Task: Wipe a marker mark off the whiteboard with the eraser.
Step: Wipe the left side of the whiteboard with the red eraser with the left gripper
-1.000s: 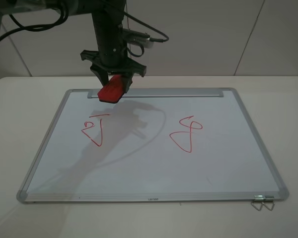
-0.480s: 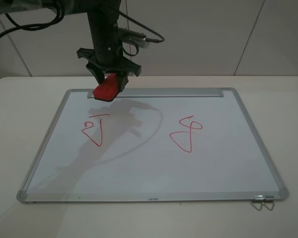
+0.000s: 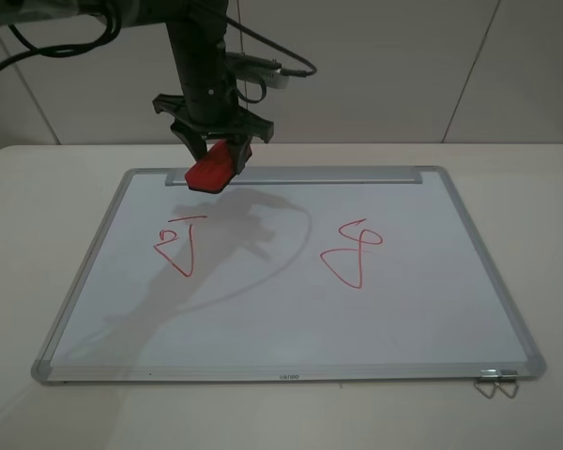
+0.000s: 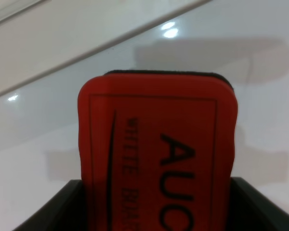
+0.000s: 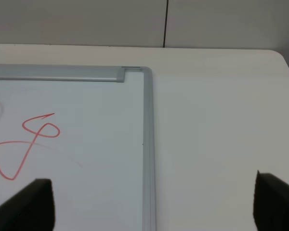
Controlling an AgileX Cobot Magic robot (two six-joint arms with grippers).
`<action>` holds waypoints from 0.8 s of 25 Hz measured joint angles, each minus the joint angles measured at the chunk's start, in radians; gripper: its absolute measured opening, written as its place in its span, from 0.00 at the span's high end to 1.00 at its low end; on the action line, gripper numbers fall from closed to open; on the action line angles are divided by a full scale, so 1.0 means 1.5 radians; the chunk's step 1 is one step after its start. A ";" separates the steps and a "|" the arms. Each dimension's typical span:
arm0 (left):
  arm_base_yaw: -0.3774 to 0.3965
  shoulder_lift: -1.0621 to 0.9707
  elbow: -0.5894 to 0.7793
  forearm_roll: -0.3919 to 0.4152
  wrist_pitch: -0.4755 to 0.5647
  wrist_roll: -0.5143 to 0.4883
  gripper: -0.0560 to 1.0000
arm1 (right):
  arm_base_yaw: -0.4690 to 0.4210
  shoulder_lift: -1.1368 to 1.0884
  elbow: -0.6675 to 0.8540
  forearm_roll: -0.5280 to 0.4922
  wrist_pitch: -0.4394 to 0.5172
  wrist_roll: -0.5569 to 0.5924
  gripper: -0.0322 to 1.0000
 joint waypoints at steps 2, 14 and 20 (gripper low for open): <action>0.006 0.000 0.000 0.004 0.001 0.000 0.40 | 0.000 0.000 0.000 0.000 0.000 0.000 0.28; 0.026 -0.070 0.206 0.056 -0.093 -0.033 0.40 | 0.000 0.000 0.000 0.000 0.000 0.000 0.28; 0.064 -0.108 0.339 0.064 -0.179 -0.041 0.40 | 0.000 0.000 0.000 0.000 0.000 0.000 0.28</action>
